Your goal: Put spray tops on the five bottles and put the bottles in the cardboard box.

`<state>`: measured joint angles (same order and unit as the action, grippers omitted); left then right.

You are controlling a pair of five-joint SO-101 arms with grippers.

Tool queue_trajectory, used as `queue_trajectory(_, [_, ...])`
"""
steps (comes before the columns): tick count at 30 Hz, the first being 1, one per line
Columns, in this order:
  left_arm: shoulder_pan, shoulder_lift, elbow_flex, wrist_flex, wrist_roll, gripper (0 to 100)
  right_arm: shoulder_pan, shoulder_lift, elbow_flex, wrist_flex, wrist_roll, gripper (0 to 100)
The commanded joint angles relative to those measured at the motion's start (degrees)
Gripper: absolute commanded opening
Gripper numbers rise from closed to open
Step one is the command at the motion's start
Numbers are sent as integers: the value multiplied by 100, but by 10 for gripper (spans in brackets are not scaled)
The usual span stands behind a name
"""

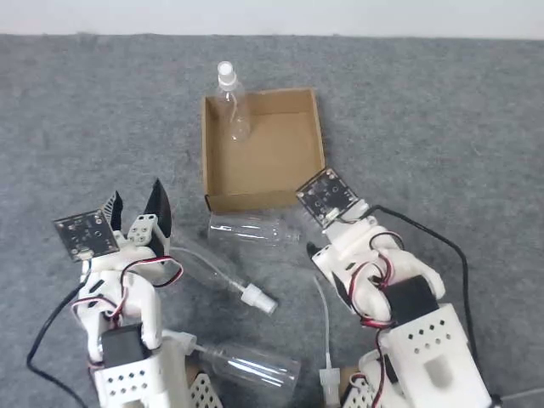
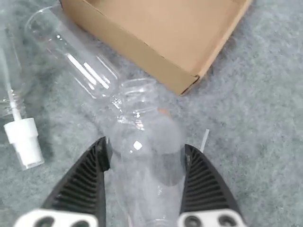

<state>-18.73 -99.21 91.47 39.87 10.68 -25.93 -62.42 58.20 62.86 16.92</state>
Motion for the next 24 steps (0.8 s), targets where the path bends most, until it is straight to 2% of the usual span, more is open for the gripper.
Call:
queue_trajectory(1, [26,-88,-163,-167,-35,224,92,-171,-35,-145,-79,7])
queue_trajectory(3, [26,-79,-251,-132,-35,224,92,-171,-26,-145,-79,7])
queue_trajectory(7, [26,-88,-673,448,-35,224,110,-171,-26,-145,-79,7])
queue_trajectory(13, [264,-79,-1112,1046,-88,225,532,-180,-26,-295,-229,7])
queue_trajectory(18, [826,-53,-1112,1064,-730,225,989,-180,-26,-453,-571,7])
queue_trajectory(24, [1160,-44,-1349,1415,-1257,225,1358,-180,-18,-620,-862,7])
